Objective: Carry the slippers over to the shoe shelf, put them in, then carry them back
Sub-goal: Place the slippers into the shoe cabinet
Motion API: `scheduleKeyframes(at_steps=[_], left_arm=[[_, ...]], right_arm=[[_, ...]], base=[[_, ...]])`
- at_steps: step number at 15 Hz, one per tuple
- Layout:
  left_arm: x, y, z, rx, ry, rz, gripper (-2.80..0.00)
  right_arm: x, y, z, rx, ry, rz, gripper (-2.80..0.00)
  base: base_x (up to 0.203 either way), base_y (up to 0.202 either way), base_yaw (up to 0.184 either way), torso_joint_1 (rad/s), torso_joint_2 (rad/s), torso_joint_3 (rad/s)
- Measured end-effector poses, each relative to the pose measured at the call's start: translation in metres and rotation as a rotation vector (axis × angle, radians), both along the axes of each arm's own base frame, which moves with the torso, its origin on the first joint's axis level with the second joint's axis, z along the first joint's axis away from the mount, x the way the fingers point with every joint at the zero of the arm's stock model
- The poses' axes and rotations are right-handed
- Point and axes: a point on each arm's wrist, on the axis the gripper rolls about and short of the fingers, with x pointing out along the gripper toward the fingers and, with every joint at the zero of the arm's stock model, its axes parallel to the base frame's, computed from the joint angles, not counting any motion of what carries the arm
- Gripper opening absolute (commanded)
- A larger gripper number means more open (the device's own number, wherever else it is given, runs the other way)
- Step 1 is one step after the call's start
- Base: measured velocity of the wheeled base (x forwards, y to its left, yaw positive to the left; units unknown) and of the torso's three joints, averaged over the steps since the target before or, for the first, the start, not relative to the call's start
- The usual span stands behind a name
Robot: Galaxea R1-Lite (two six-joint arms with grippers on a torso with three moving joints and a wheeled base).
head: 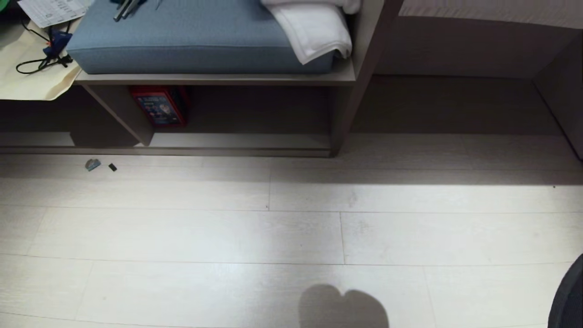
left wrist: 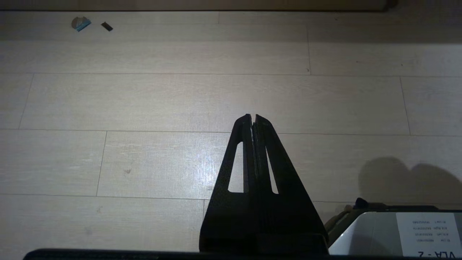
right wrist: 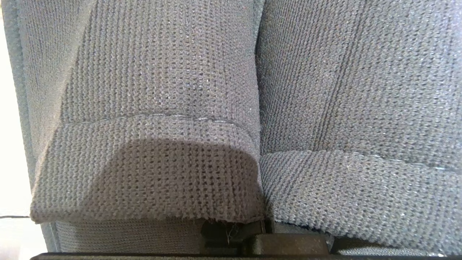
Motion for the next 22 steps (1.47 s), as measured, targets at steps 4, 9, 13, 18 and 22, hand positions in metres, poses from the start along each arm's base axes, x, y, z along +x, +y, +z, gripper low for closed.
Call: scheduleKeyframes(at_steps=[4,9,13,18,22], left_arm=[[0.0000,0.0000,0.0000,0.000,0.000,0.000,-2.80],[0.0000,0.0000,0.0000,0.000,0.000,0.000,-2.80],[0.0000,0.0000,0.0000,0.000,0.000,0.000,-2.80],[0.0000,0.0000,0.0000,0.000,0.000,0.000,-2.80],[0.0000,0.0000,0.0000,0.000,0.000,0.000,-2.80]], right_arm=[[0.0000,0.0000,0.0000,0.000,0.000,0.000,-2.80],[0.0000,0.0000,-0.0001,0.002,0.000,0.001,-2.80],[0.0000,0.0000,-0.0001,0.002,0.000,0.000,-2.80],[0.0000,0.0000,0.0000,0.002,0.000,0.001,-2.80],[0.0000,0.0000,0.0000,0.002,0.000,0.001,-2.80]], base=[[0.000,0.000,0.000,0.003,0.00,0.203],[0.000,0.000,0.000,0.001,0.00,0.201],[0.000,0.000,0.000,0.002,0.00,0.201],[0.000,0.000,0.000,0.001,0.00,0.203],[0.000,0.000,0.000,0.002,0.00,0.204]])
